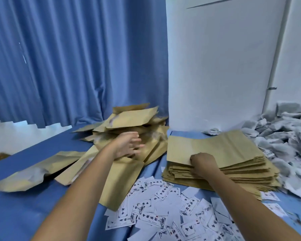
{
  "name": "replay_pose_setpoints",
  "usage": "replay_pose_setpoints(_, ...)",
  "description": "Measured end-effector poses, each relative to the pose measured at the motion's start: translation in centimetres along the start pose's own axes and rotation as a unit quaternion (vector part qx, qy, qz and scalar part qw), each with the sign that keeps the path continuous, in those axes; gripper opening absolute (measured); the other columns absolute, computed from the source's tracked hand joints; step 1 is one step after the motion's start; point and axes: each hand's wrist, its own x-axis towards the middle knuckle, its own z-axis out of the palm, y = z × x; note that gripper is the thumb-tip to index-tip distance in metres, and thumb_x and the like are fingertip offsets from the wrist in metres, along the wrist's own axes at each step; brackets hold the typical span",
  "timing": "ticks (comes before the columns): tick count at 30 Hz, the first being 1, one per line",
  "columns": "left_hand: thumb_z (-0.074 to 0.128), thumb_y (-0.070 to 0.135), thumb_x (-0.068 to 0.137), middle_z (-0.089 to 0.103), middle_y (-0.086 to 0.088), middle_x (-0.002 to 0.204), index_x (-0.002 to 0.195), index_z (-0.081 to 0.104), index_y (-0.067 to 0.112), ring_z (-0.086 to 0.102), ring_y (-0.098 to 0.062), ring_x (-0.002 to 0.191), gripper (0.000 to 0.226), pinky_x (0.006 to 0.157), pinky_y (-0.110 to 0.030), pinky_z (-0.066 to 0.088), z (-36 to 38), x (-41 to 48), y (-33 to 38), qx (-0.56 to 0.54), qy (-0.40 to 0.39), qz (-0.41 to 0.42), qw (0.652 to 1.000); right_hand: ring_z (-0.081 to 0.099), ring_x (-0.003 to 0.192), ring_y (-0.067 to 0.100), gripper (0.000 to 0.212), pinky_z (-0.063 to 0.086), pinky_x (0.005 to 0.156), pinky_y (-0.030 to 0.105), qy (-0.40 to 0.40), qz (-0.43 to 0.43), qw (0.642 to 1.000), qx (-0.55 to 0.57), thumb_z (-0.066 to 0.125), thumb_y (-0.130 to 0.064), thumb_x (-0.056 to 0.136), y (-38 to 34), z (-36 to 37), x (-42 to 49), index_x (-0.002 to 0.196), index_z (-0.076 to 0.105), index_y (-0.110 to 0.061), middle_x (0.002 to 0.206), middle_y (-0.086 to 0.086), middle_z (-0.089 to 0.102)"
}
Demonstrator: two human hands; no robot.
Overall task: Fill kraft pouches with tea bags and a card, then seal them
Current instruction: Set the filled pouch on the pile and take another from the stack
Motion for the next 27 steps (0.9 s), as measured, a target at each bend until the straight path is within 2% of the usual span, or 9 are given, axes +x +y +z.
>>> replay_pose_setpoints(5, 0.055, 0.030, 0.096, 0.057, -0.021, 0.119, 0.124, 0.046, 0.003, 0.064, -0.030, 0.089, 0.040, 0.075, -0.043, 0.056, 4.7, 0.5, -2.2, 0.106, -0.051, -0.049, 0.992, 0.061, 0.099, 0.023, 0.028, 0.041, 0.071, 0.025, 0.067, -0.027, 0.997, 0.009, 0.046, -0.022, 0.092, 0.8, -0.7, -1.3, 0.111, 0.067, -0.027, 0.111, 0.001, 0.066)
replay_pose_setpoints(9, 0.063, 0.038, 0.090, 0.057, -0.012, 0.103, 0.130, 0.042, 0.002, 0.061, -0.025, 0.085, 0.058, 0.074, -0.033, 0.056, 8.2, 1.1, -5.0, 0.234, -0.009, -0.053, 0.971, 0.061, 0.095, 0.018, 0.026, 0.044, 0.072, 0.028, 0.160, -0.079, 0.981, 0.074, 0.048, -0.036, 0.094, -0.1, 0.1, -4.6, 0.105, 0.071, -0.028, 0.104, -0.006, 0.069)
replay_pose_setpoints(11, 0.069, 0.031, 0.086, 0.059, -0.008, 0.105, 0.133, 0.042, 0.003, 0.059, -0.020, 0.085, 0.062, 0.061, -0.014, 0.048, 9.1, 1.5, -6.5, 0.351, 0.037, -0.022, 0.935, 0.061, 0.094, 0.013, 0.018, 0.045, 0.075, 0.027, 0.091, -0.165, 0.954, 0.233, 0.060, -0.037, 0.090, -0.3, 0.2, -6.5, 0.098, 0.073, -0.028, 0.102, -0.009, 0.069)
replay_pose_setpoints(13, 0.073, 0.025, 0.083, 0.057, -0.010, 0.123, 0.136, 0.040, 0.004, 0.057, -0.022, 0.102, 0.066, 0.069, -0.015, 0.039, 8.9, 1.3, -7.7, 0.468, 0.059, -0.016, 0.882, 0.060, 0.097, 0.009, 0.009, 0.044, 0.084, 0.026, 0.022, -0.215, 0.921, 0.323, 0.065, -0.033, 0.088, 0.9, 0.7, -8.3, 0.090, 0.072, -0.027, 0.104, -0.011, 0.068)
replay_pose_setpoints(17, 0.067, 0.026, 0.087, 0.047, -0.015, 0.138, 0.139, 0.034, 0.000, 0.051, -0.027, 0.118, 0.067, 0.088, -0.028, 0.042, 7.6, 0.8, -9.0, 0.571, 0.067, -0.099, 0.812, 0.028, 0.137, 0.026, 0.054, 0.021, 0.113, 0.040, 0.216, 0.143, 0.941, 0.219, 0.065, -0.033, 0.084, 6.9, 2.2, -9.9, 0.133, 0.049, -0.018, 0.149, 0.005, 0.034)
replay_pose_setpoints(19, 0.066, 0.021, 0.089, 0.047, -0.015, 0.136, 0.135, 0.037, -0.002, 0.050, -0.026, 0.114, 0.059, 0.089, -0.028, 0.042, 7.3, 0.6, -9.4, 0.570, 0.030, -0.142, 0.808, 0.033, 0.131, 0.034, 0.069, 0.031, 0.109, 0.044, 0.171, 0.292, 0.886, 0.317, 0.072, -0.030, 0.079, 9.4, 2.1, -11.2, 0.135, 0.040, -0.005, 0.142, 0.016, 0.037)
replay_pose_setpoints(21, 0.066, 0.010, 0.088, 0.047, -0.018, 0.136, 0.134, 0.039, -0.006, 0.048, -0.032, 0.121, 0.055, 0.102, -0.039, 0.041, 8.1, 0.3, -10.1, 0.510, -0.033, -0.186, 0.839, 0.052, 0.113, 0.034, 0.057, 0.045, 0.096, 0.044, 0.106, 0.334, 0.764, 0.541, 0.073, -0.020, 0.079, 10.5, 2.5, -12.4, 0.126, 0.048, 0.000, 0.126, 0.018, 0.054)
replay_pose_setpoints(23, 0.064, 0.016, 0.090, 0.038, -0.019, 0.144, 0.142, 0.029, -0.004, 0.043, -0.033, 0.128, 0.066, 0.105, -0.039, 0.040, 10.3, -0.5, -10.9, 0.541, -0.040, -0.214, 0.812, 0.062, 0.090, 0.032, 0.037, 0.053, 0.077, 0.042, 0.056, 0.338, 0.650, 0.678, 0.068, -0.010, 0.083, 11.0, 3.3, -14.1, 0.117, 0.056, -0.001, 0.103, 0.015, 0.066)
replay_pose_setpoints(27, 0.038, 0.024, 0.100, 0.007, -0.014, 0.156, 0.151, -0.004, 0.013, 0.025, -0.029, 0.137, 0.067, 0.103, -0.035, 0.033, 18.2, -3.4, -10.6, 0.701, 0.150, 0.065, 0.694, 0.067, 0.077, 0.029, 0.019, 0.052, 0.058, 0.033, -0.010, 0.301, 0.520, 0.800, 0.062, -0.010, 0.087, 12.7, 2.8, -16.4, 0.105, 0.061, -0.005, 0.090, 0.014, 0.071)
